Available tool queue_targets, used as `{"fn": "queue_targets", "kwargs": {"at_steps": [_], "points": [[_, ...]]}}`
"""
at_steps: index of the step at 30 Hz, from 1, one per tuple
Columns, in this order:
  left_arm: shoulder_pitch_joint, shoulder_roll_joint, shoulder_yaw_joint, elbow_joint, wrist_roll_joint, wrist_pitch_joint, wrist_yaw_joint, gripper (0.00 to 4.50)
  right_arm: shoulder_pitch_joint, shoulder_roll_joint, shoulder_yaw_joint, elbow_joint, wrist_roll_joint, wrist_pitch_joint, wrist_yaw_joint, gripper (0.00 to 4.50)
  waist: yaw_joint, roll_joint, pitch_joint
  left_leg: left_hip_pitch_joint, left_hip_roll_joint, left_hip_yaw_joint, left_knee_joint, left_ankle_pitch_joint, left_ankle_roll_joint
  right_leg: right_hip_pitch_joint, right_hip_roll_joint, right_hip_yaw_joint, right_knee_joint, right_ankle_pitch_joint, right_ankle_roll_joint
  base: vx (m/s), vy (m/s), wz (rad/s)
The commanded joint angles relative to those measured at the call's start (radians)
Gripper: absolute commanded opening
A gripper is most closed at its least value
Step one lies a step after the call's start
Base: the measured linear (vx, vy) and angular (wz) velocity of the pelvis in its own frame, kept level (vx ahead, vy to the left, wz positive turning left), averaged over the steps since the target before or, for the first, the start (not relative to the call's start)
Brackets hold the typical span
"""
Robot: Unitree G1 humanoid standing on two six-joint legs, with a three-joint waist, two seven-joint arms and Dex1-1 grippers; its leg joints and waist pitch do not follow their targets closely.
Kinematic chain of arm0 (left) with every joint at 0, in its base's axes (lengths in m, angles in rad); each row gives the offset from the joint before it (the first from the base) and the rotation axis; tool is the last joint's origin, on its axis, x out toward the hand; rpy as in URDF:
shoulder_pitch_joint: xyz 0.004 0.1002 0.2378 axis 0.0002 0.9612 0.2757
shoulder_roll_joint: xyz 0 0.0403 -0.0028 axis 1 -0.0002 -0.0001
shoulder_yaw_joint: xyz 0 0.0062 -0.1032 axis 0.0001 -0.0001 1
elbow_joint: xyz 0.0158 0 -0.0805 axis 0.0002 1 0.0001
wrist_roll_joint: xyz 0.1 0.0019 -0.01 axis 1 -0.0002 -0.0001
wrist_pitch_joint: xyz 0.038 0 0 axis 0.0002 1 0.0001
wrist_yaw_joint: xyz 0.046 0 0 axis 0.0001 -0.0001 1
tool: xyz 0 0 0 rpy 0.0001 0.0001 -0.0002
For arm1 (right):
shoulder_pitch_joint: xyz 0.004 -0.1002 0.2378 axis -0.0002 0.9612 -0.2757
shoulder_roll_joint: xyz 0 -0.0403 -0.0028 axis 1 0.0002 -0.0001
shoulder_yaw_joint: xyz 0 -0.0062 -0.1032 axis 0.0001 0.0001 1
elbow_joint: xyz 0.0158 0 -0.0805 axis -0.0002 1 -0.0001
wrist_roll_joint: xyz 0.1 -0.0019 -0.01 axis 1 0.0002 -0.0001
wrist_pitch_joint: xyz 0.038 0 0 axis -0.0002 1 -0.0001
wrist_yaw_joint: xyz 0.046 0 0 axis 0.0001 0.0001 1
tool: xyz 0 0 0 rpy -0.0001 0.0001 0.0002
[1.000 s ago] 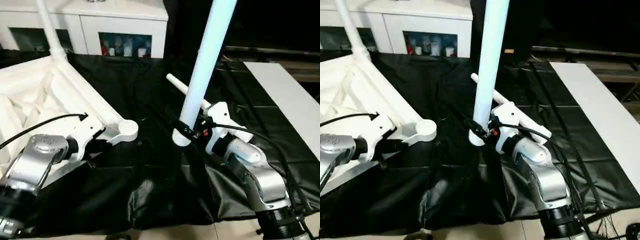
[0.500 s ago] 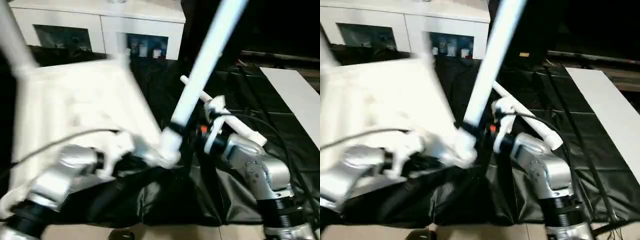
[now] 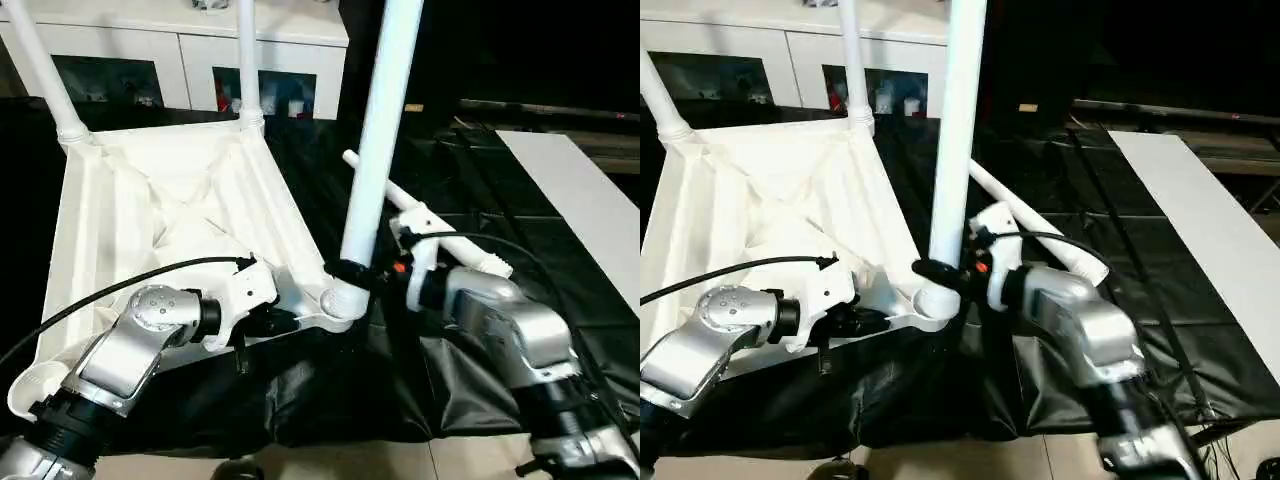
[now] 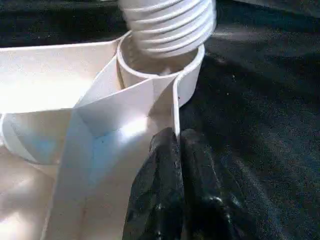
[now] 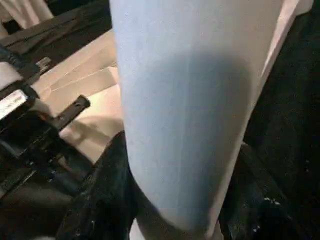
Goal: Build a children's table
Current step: Insert table leg to table base
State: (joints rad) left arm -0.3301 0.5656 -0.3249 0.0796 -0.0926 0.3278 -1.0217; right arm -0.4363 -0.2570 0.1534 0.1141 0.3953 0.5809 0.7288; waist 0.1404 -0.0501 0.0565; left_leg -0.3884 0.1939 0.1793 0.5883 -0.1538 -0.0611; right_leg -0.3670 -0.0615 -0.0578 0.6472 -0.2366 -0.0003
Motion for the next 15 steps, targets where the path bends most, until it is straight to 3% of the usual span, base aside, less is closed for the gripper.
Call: {"fn": "queue_targets", "kwargs": {"at_steps": [1,8,12,15], "points": [[-0.033,0.002,-0.002,-0.006,0.001,-0.015,-0.01,0.0,-0.02,-0.002,-0.005,0.038,-0.009,-0.01,0.002,1.86,-0.011,0.018,-0.063,0.037,0.046,-0.018,-0.079,-0.259,-0.078,0.011,-0.086,0.052,-0.086,-0.158,-0.156,0.0,0.0,0.0],[-0.043,-0.005,-0.007,0.0,0.015,-0.001,-0.002,0.0,-0.047,0.023,0.022,0.158,-0.042,-0.05,0.017,1.85,-0.009,0.011,-0.06,0.037,0.047,-0.017,-0.08,-0.277,-0.079,0.011,-0.088,0.053,-0.089,-0.191,-0.156,0.0,0.0,0.0],[-0.047,-0.005,-0.001,0.008,0.022,0.004,0.008,0.0,-0.033,0.027,0.014,0.173,-0.047,-0.065,0.015,1.85,-0.01,0.011,-0.058,0.038,0.047,-0.019,-0.083,-0.303,-0.083,0.01,-0.09,0.053,-0.094,-0.245,-0.145,0.0,0.0,0.0],[-0.048,-0.009,0.008,0.011,0.024,0.017,0.029,0.0,0.017,0.045,-0.027,0.175,-0.032,-0.138,-0.005,1.85,-0.009,0.012,-0.057,0.04,0.048,-0.02,-0.083,-0.322,-0.086,0.007,-0.092,0.054,-0.097,-0.26,-0.142,0.0,0.0,0.0]]}}
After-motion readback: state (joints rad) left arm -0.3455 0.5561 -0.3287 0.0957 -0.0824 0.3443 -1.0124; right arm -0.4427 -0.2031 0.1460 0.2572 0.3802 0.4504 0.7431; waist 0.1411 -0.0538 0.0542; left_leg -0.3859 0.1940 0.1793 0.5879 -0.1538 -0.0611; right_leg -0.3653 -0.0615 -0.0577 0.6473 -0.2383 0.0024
